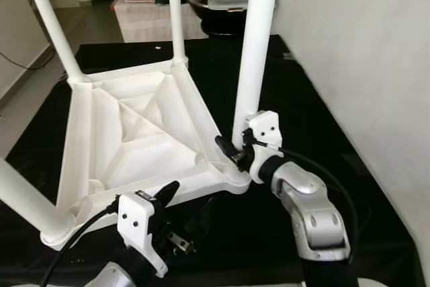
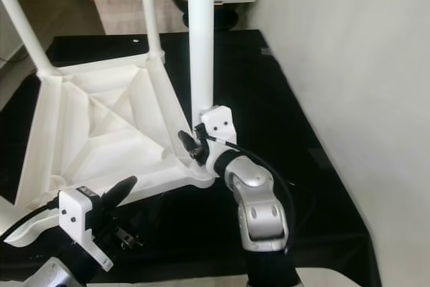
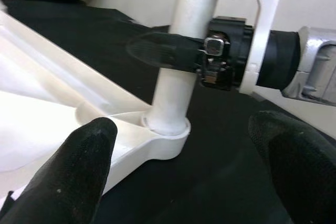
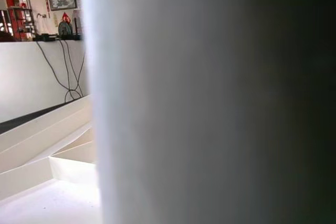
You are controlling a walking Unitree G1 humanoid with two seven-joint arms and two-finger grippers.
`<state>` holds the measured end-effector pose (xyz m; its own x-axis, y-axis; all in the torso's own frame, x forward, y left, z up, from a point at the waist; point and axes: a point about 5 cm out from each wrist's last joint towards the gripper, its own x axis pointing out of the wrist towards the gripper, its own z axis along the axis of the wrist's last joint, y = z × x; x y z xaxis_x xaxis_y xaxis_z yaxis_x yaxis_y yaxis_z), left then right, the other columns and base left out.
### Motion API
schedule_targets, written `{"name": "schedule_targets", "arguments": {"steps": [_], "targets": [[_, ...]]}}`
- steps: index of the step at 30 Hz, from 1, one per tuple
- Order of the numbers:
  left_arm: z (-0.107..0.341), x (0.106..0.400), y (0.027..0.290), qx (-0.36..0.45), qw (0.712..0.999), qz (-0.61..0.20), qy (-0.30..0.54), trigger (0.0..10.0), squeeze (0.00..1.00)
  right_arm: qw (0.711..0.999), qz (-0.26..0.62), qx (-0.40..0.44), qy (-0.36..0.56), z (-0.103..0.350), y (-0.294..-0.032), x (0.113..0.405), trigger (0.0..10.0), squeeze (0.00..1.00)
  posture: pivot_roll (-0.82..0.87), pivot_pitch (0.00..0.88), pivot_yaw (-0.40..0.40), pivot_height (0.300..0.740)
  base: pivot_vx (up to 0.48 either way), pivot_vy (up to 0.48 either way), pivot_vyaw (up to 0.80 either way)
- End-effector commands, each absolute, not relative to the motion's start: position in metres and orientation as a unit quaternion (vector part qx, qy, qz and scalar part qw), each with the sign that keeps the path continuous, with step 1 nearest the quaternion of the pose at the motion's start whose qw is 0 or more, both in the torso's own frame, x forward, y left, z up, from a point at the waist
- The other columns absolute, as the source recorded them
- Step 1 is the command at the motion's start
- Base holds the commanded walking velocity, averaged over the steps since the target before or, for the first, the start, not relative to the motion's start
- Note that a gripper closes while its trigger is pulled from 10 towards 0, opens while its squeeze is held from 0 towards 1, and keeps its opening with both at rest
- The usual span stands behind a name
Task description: Building children table
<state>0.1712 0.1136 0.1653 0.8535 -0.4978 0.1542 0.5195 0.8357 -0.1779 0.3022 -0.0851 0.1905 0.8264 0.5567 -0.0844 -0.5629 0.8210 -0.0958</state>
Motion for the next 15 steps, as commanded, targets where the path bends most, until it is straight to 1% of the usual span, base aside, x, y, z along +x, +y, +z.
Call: {"name": "schedule_targets", "arguments": {"steps": [1,2,3,4,5,6,7,8,9,10,11,12,13,15], "targets": [[0.163,0.170,0.114,-0.107,0.958,-0.261,-0.045,10.0,0.00,0.943,0.324,-0.051,0.049,0.186,-0.073,0.301,3.8,0.00,0.06,0.136,-0.040,0.740,0.000,0.000,0.00],[0.163,0.170,0.114,-0.107,0.958,-0.261,-0.045,10.0,0.00,0.943,0.324,-0.051,0.049,0.186,-0.073,0.301,3.8,0.00,0.06,0.136,-0.040,0.740,0.000,0.000,0.00],[0.163,0.170,0.115,-0.108,0.960,-0.255,-0.047,10.0,0.00,0.937,0.346,-0.038,0.041,0.192,-0.064,0.295,10.0,0.00,0.06,0.141,-0.041,0.740,0.000,0.000,0.00],[0.164,0.170,0.115,-0.108,0.960,-0.254,-0.047,10.0,0.00,0.930,0.365,-0.025,0.029,0.197,-0.060,0.294,10.0,0.00,0.06,0.141,-0.041,0.740,0.000,0.000,0.00],[0.164,0.170,0.115,-0.108,0.960,-0.254,-0.047,10.0,0.00,0.930,0.365,-0.025,0.029,0.197,-0.060,0.294,10.0,0.00,0.06,0.141,-0.041,0.740,0.000,0.000,0.00],[0.164,0.170,0.115,-0.109,0.960,-0.255,-0.047,10.0,0.00,0.922,0.388,-0.007,0.017,0.204,-0.056,0.292,10.0,0.00,0.06,0.141,-0.041,0.740,0.000,0.000,0.00],[0.164,0.170,0.115,-0.109,0.960,-0.255,-0.047,10.0,0.00,0.922,0.388,-0.007,0.017,0.204,-0.056,0.292,10.0,0.00,0.06,0.141,-0.041,0.740,0.000,0.000,0.00],[0.164,0.170,0.115,-0.109,0.960,-0.255,-0.047,10.0,0.00,0.908,0.420,-0.003,0.005,0.210,-0.054,0.290,10.0,0.22,0.05,0.143,-0.036,0.740,0.000,0.000,0.00],[0.164,0.170,0.115,-0.109,0.959,-0.256,-0.047,10.0,0.00,0.894,0.448,0.000,0.002,0.214,-0.053,0.289,10.0,1.00,0.05,0.143,-0.036,0.740,0.000,0.000,0.00],[0.164,0.170,0.115,-0.109,0.959,-0.256,-0.047,10.0,0.00,0.894,0.448,0.000,0.002,0.214,-0.053,0.289,10.0,1.00,0.05,0.143,-0.036,0.740,0.000,0.000,0.00],[0.164,0.171,0.114,-0.109,0.959,-0.258,-0.047,10.0,0.00,0.876,0.483,-0.012,0.003,0.216,-0.053,0.287,10.0,1.00,0.05,0.144,-0.039,0.740,0.000,0.000,0.00],[0.164,0.171,0.114,-0.110,0.959,-0.259,-0.047,10.0,0.00,0.864,0.504,-0.021,0.005,0.216,-0.053,0.286,10.0,1.00,0.05,0.144,-0.039,0.740,0.000,0.000,0.00],[0.164,0.171,0.114,-0.110,0.959,-0.259,-0.047,10.0,0.00,0.864,0.504,-0.021,0.005,0.216,-0.053,0.286,10.0,1.00,0.05,0.144,-0.039,0.740,0.000,0.000,0.00],[0.165,0.172,0.114,-0.110,0.958,-0.259,-0.049,10.0,0.00,0.828,0.560,-0.030,0.011,0.217,-0.054,0.281,10.0,1.00,0.05,0.146,-0.043,0.740,0.000,0.000,0.00]]}}
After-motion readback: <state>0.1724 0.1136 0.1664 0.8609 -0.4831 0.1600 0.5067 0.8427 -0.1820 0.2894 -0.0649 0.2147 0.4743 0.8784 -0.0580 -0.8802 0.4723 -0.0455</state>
